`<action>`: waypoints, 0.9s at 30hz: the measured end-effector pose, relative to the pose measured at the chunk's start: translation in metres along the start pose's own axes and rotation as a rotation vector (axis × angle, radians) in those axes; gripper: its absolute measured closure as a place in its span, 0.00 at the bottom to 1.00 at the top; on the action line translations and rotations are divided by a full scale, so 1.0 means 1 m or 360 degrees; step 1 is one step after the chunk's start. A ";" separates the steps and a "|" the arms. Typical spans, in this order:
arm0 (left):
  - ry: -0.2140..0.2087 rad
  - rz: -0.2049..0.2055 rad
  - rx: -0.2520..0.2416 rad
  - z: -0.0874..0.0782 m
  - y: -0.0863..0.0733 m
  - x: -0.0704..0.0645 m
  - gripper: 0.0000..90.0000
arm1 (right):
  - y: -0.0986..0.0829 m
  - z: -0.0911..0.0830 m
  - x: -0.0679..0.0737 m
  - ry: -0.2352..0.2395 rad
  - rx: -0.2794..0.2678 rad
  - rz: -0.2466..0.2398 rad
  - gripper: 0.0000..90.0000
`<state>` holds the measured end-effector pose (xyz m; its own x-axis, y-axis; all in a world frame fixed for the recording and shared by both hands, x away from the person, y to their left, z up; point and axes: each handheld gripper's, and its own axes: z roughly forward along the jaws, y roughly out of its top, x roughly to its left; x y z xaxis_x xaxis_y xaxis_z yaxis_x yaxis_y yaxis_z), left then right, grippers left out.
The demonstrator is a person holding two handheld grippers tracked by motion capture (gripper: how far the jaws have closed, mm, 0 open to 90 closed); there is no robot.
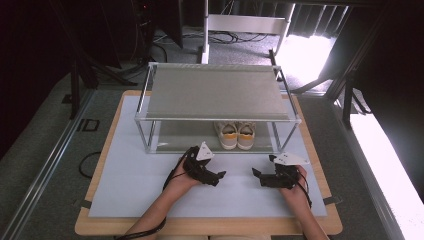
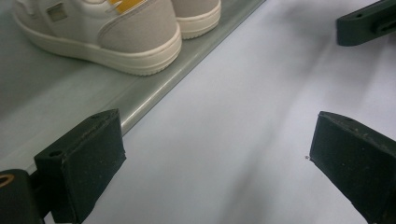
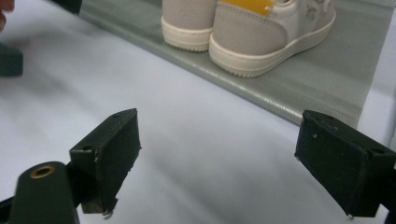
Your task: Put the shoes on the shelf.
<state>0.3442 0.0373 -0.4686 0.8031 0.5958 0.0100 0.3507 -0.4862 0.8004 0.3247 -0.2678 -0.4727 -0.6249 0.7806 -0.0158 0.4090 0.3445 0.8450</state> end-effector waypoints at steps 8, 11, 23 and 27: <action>0.0026 0.0022 -0.0040 -0.014 -0.010 -0.003 0.03 | -0.009 -0.009 -0.002 -0.0044 0.0030 -0.0017 0.15; 0.0029 0.0019 -0.0046 -0.018 -0.013 -0.003 0.03 | -0.012 -0.012 -0.004 -0.0052 0.0032 -0.0008 0.15; 0.0078 -0.0008 -0.0056 -0.034 -0.036 0.001 0.03 | -0.026 -0.029 -0.016 -0.0121 0.0011 0.0030 0.14; 0.0096 -0.0009 -0.0073 -0.037 -0.041 0.001 0.03 | -0.027 -0.030 -0.017 -0.0132 0.0001 0.0040 0.14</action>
<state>0.3127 0.0809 -0.4793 0.7703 0.6364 0.0401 0.3318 -0.4537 0.8271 0.3048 -0.3058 -0.4791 -0.5572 0.8295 -0.0386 0.4245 0.3245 0.8453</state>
